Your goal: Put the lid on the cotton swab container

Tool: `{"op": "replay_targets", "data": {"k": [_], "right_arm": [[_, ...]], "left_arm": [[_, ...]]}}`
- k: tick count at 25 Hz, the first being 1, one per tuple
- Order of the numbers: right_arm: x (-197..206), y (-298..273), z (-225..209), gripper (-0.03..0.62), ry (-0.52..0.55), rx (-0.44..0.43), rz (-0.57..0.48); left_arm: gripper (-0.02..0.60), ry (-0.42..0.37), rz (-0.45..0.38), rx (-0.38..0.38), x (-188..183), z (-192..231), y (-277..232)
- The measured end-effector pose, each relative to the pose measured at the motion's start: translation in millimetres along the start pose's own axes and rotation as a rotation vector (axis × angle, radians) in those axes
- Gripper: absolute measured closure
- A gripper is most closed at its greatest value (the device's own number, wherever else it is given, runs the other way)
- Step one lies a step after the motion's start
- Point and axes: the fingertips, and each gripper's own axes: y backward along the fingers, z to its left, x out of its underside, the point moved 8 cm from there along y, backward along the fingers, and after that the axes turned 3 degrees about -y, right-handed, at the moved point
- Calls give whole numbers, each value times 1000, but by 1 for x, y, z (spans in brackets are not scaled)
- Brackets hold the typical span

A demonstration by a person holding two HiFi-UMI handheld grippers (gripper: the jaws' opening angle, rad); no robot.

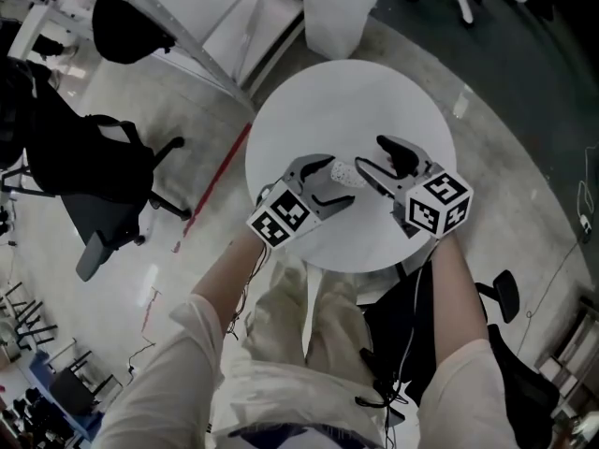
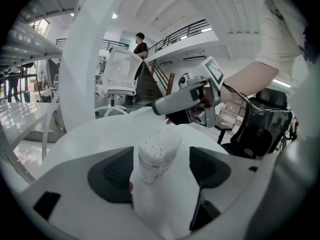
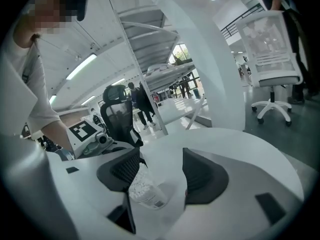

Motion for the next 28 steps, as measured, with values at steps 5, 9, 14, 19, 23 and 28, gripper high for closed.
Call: {"op": "replay_targets", "data": {"k": [5,9,14,19,23,28], "right_arm": [[1,-3,-2,326,-12,-11,5],[2,-6,-3,346,-7,-24,18],[0,-6,0,376,-13,-49,16],[-2,-3,4,422,-32,-78,16],[-2,-1,8,447,-36,-95,21],[-2,2,9,453,-37,-101,27]], "left_arm": [[238,7,4,-1,3,2,-4],[238,5,7,0,5,4,-7],[239,-2,8,6,2,5,-10],[239,-5,16,10,3,3,-11],[239,-5,20,10,4,3,-9],[239,-3,23,5,4,4,-9]]}}
